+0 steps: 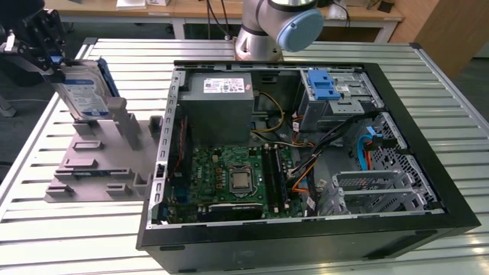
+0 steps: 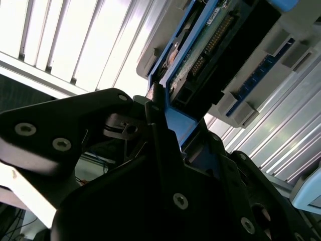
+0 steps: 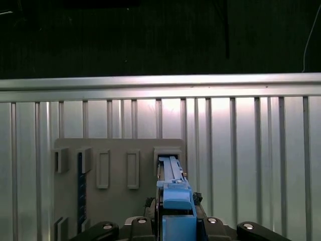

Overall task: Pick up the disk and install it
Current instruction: 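Pick up the disk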

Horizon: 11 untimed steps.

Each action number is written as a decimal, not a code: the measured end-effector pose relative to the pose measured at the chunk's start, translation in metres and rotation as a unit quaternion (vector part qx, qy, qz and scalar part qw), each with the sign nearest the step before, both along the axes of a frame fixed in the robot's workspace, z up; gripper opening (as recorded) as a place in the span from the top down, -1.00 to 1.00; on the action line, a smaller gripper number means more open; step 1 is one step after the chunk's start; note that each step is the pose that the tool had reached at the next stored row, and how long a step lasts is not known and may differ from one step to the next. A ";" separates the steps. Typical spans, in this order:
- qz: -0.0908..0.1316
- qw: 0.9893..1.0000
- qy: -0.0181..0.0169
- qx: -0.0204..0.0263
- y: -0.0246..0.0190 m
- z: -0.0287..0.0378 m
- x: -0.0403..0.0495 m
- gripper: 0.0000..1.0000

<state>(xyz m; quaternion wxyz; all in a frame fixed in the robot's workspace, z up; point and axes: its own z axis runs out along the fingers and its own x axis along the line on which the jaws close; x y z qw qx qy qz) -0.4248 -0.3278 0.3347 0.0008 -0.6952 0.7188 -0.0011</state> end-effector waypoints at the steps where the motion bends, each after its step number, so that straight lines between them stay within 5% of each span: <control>1: 0.000 1.000 0.000 0.000 0.0000 0.0008 0.0000 0.27; 11: 0.000 1.000 0.000 0.000 0.0000 0.0085 0.0000 0.27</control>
